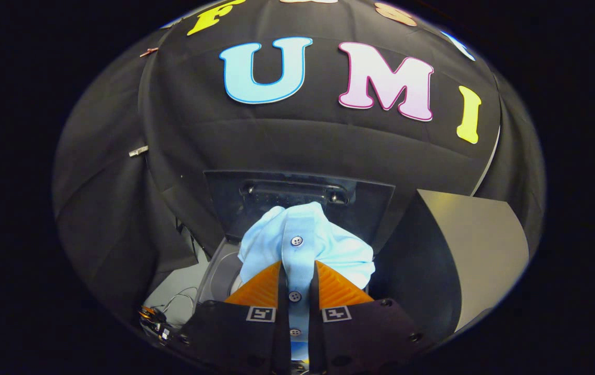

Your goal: Put the clothes into the washing machine and then close the washing machine lid.

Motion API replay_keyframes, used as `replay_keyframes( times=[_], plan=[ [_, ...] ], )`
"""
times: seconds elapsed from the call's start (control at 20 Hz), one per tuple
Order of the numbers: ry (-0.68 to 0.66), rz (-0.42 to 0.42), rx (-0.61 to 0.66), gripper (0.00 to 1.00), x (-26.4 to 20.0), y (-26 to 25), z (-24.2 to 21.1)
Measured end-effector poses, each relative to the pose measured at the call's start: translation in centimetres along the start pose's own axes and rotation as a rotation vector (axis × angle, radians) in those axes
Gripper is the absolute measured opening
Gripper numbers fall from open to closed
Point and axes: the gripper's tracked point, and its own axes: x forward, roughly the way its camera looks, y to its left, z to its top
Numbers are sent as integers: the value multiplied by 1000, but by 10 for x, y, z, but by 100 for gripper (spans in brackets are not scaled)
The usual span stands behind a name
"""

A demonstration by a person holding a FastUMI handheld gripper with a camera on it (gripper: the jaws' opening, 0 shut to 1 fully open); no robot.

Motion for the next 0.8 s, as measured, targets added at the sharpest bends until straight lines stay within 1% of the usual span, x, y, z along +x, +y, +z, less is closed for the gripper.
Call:
replay_keyframes(
  times=[0.3,0.45,0.65,0.8],
  plan=[
    [40,-16,26,18,50,2,-50],
    [88,-15,18,18,76,2,-76],
    [128,8,35,18,102,1,-100],
    [165,11,32,18,112,-4,-117]
  ],
)
